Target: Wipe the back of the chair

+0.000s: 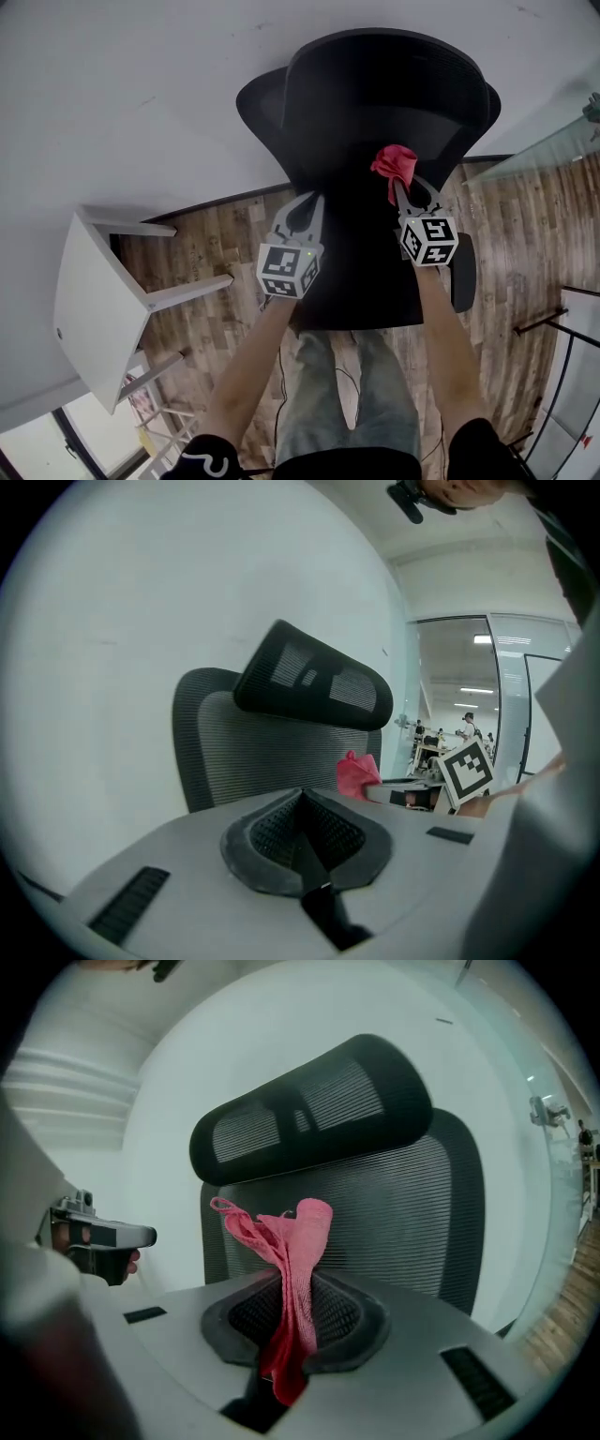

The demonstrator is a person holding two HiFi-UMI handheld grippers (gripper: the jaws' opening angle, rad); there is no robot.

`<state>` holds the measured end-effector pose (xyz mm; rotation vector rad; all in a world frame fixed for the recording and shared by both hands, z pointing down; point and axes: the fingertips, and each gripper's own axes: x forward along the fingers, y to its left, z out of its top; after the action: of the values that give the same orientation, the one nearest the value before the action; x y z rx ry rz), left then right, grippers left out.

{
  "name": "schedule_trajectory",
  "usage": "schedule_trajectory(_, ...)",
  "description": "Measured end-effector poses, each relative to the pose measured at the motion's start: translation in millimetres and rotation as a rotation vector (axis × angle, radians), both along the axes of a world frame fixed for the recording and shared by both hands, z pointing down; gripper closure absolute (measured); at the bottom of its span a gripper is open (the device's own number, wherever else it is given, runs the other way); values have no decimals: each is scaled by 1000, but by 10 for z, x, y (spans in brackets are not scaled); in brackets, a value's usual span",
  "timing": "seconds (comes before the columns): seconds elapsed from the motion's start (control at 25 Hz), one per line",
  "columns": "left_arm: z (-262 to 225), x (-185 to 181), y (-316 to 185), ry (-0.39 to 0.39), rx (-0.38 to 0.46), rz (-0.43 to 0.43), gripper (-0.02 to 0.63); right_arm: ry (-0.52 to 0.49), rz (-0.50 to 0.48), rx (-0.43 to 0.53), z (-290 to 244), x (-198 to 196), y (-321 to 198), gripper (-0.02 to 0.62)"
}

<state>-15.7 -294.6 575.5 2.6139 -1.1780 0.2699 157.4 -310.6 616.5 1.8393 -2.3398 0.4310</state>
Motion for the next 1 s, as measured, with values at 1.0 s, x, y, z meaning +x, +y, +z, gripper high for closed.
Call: schedule_trajectory(1.0, 306, -2222, -342, -20, -22, 12, 581, -8, -95, -78, 364, -2496, -557, 529)
